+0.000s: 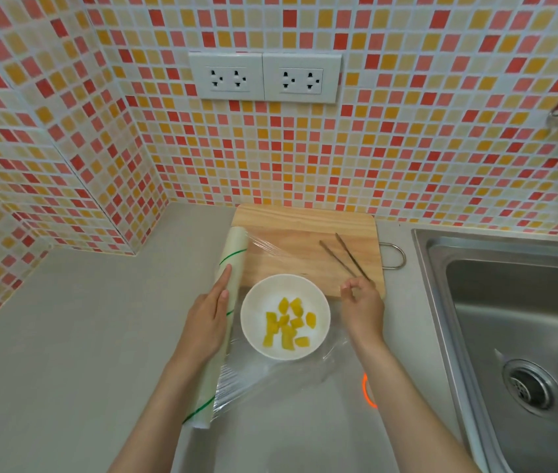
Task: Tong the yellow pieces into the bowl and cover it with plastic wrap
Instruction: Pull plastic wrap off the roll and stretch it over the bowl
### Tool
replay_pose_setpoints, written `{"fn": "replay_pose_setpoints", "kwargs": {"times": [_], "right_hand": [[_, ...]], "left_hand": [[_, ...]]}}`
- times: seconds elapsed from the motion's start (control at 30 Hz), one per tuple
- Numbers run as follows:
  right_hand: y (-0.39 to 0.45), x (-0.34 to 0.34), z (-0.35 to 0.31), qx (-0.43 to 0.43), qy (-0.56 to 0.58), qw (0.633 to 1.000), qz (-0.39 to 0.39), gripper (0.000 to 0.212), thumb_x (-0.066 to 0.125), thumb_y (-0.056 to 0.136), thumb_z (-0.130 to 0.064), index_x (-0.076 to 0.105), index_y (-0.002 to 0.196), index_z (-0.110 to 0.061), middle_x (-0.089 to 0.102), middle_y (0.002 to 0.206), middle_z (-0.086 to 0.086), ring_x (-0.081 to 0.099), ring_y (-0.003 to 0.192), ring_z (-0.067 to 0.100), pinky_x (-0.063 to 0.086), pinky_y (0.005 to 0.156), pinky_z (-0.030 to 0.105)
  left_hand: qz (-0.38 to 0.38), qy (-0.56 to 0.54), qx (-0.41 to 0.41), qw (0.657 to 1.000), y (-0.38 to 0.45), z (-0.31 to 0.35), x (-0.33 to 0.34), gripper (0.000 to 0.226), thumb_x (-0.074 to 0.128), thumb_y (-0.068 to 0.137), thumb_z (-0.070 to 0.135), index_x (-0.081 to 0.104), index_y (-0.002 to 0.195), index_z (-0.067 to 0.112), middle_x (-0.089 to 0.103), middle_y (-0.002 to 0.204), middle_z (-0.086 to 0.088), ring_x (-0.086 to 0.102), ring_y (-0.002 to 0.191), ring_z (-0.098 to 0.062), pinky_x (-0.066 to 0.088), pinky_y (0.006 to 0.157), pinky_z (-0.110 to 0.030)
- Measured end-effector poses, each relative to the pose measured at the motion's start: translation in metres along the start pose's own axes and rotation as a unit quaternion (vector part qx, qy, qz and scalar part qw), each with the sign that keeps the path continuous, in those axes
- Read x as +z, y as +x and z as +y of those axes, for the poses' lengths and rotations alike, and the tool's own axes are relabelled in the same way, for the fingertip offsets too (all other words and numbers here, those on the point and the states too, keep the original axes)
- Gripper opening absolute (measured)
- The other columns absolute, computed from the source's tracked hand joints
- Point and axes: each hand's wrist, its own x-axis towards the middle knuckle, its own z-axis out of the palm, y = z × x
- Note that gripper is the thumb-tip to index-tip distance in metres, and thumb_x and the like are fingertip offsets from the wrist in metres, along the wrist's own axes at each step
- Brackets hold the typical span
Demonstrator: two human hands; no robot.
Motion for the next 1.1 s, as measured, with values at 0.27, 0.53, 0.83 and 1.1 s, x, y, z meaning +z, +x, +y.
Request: {"fn": "replay_pose_setpoints", "kwargs": {"times": [0.27,0.53,0.83,1.1], "right_hand": [[0.0,0.014,0.018,-0.006,-0.029,1.0,-0.009,0.013,0.05,0.089,-0.008,0.061,0.085,-0.005,0.059,0.074,0.001,0.05,0.07,0.02,0.027,0.058,0.026],[-0.002,0.017,0.024,-0.033,-0.05,0.998,-0.036,0.009,0.05,0.092,-0.015,0.053,0.091,-0.006,0.056,0.074,0.001,0.056,0.074,0.028,0.035,0.062,0.03],[-0.001,0.02,0.024,-0.055,-0.028,0.993,-0.1,0.009,0.053,0.091,-0.018,0.051,0.082,-0.016,0.06,0.073,-0.005,0.057,0.071,0.018,0.037,0.057,0.028],[-0.013,0.025,0.024,-0.06,-0.045,0.996,-0.041,0.024,0.045,0.094,-0.034,0.044,0.079,-0.016,0.059,0.064,0.004,0.056,0.064,0.028,0.041,0.054,0.037]], "left_hand": [[0.005,0.016,-0.037,0.999,0.002,-0.016,0.013,0.046,0.03,0.101,0.027,0.014,0.142,0.041,0.049,0.076,-0.002,0.05,0.09,-0.027,0.032,0.076,-0.027],[0.03,0.055,-0.084,0.994,-0.002,-0.012,0.024,0.043,0.026,0.096,0.05,0.02,0.138,0.059,0.046,0.105,-0.001,0.05,0.089,-0.017,0.041,0.081,-0.033],[0.019,0.166,-0.112,0.98,-0.005,-0.001,0.031,0.047,0.022,0.094,0.048,0.015,0.14,0.056,0.031,0.106,0.003,0.045,0.069,-0.025,0.037,0.068,-0.033],[0.006,0.194,-0.121,0.974,-0.005,0.002,0.031,0.049,0.021,0.094,0.047,0.011,0.142,0.055,0.027,0.102,0.003,0.042,0.069,-0.024,0.038,0.065,-0.034]]}}
